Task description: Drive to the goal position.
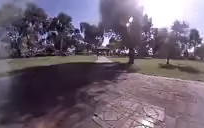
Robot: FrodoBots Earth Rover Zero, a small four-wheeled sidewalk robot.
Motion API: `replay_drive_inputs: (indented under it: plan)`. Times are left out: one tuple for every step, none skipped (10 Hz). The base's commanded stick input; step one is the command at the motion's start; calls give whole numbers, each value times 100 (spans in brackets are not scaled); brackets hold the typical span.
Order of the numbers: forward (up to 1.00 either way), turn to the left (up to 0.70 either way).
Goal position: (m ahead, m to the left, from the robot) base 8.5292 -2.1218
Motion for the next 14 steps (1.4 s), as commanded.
replay_drive_inputs:
  plan:
    - [70, 21]
    - [70, 29]
    - [70, 0]
    - [70, 0]
    - [70, 0]
    - [70, -32]
    - [70, -24]
    - [70, -16]
    - [70, 0]
    - [70, 0]
    - [70, 0]
    - [70, 0]
    - [70, 0]
    - [70, 0]
